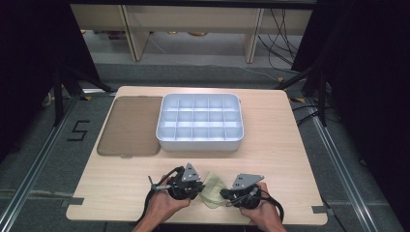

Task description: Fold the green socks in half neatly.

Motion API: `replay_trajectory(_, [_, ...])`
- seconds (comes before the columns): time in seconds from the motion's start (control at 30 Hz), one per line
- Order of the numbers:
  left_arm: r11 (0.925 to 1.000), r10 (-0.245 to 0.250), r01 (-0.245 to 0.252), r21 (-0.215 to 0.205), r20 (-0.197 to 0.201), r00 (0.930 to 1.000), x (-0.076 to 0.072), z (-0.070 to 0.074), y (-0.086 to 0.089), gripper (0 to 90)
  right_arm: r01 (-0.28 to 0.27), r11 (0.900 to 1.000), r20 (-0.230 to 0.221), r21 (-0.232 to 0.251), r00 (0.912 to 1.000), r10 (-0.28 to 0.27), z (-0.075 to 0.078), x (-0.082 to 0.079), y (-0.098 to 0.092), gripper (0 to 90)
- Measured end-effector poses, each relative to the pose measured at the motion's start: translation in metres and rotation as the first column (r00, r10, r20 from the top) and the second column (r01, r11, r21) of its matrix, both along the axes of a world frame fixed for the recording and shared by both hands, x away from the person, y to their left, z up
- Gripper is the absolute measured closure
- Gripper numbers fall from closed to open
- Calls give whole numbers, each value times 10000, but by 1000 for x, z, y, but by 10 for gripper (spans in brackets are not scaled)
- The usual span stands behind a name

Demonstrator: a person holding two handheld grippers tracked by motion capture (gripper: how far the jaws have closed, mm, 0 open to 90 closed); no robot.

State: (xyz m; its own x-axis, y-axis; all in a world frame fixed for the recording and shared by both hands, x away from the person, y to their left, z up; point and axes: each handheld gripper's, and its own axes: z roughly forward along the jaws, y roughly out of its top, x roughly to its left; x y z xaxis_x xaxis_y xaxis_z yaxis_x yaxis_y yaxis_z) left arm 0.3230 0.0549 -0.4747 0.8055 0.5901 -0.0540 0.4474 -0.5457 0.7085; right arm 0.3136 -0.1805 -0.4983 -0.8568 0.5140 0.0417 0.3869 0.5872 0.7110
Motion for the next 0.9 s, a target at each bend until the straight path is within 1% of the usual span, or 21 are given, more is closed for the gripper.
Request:
replay_trajectory(0.03, [10000, 0, 0, 0, 0, 10000, 0, 0, 0, 834, 0, 10000, 0, 0, 10000, 0, 0, 0, 0, 862])
replay_trajectory(0.07, [9999, -93, 93, -48, 99, 9999, -2, 2, -2, 834, -135, 9999, -10, 19, 9999, 135, -3, 2, 1, 863])
replay_trajectory(0.1, [9998, -183, 183, -7, 182, 9997, -2, 4, -2, 834, -98, 10000, -40, -17, 9999, 98, -2, 2, 2, 863])
replay_trajectory(0.13, [9997, -166, 167, -160, 106, 9998, -4, 4, -4, 833, -49, 10000, 15, -51, 10000, 50, -3, 2, 2, 863])
replay_trajectory(0.17, [9999, -169, 169, -30, 205, 9996, -5, 6, -5, 833, -54, 10000, -5, -42, 10000, 54, -3, 2, 2, 863])
replay_trajectory(0.2, [9996, -235, 239, -144, 230, 9995, -5, 6, -6, 833, -62, 10000, -8, -7, 10000, 62, -3, 2, 2, 864])
replay_trajectory(0.27, [9993, -349, 353, -117, 301, 9989, -8, 8, -9, 833, -54, 9999, -117, 86, 9999, 55, -3, 3, 1, 863])
replay_trajectory(0.3, [9984, -462, 471, -323, 257, 9986, -10, 7, -12, 833, -5, 9998, -188, 191, 9998, 8, -4, 4, 0, 863])
replay_trajectory(0.33, [9977, -563, 572, -373, 254, 9981, -12, 7, -14, 833, 29, 9995, -275, 303, 9996, -21, -4, 4, -1, 862])
replay_trajectory(0.43, [9974, -718, 717, 32, 427, 9965, -15, 6, -19, 833, 224, 9960, -683, 862, 9975, -165, -5, 7, -6, 860])
replay_trajectory(0.47, [9974, -718, 717, 32, 427, 9965, -15, 6, -19, 833, 224, 9960, -683, 862, 9975, -165, -5, 7, -6, 860])
replay_trajectory(0.5, [9953, -962, 958, 131, 383, 9946, -14, 5, -20, 834, 359, 9928, -663, 1145, 9974, -284, -1, 9, -12, 859])
replay_trajectory(0.53, [9953, -962, 958, 131, 383, 9946, -14, 5, -20, 834, 359, 9928, -663, 1145, 9974, -284, -1, 9, -12, 859])
replay_trajectory(0.57, [9975, -701, 703, -60, 310, 9971, -14, 2, -21, 834, 521, 9900, -582, 1313, 9973, -447, 4, 11, -18, 860])
replay_trajectory(0.6, [9968, -787, 790, -111, 277, 9965, -13, 2, -21, 835, 659, 9908, -512, 1181, 9969, -602, 6, 11, -22, 861])
replay_trajectory(0.67, [9973, -730, 731, -15, 349, 9967, -12, 2, -21, 835, 708, 9915, -534, 1094, 9964, -652, 6, 11, -24, 861])
replay_trajectory(0.7, [9965, -835, 838, -65, 387, 9958, -13, 3, -22, 834, 679, 9933, -724, 937, 9955, -612, 2, 11, -25, 861])
replay_trajectory(0.77, [9962, -854, 860, -124, 376, 9956, -15, 2, -24, 834, 595, 9940, -829, 913, 9952, -520, -2, 12, -24, 861])
replay_trajectory(0.8, [9952, -972, 974, -20, 411, 9944, -16, 2, -25, 834, 603, 9947, -844, 829, 9950, -533, -2, 12, -23, 861])
replay_trajectory(0.87, [9947, -1027, 1028, -2, 412, 9939, -17, 1, -28, 834, 525, 9962, -812, 693, 9956, -468, -3, 13, -23, 861])
replay_trajectory(0.9, [9941, -1086, 1082, 107, 475, 9929, -17, 1, -29, 833, 564, 9959, -949, 706, 9943, -495, -4, 13, -24, 861])
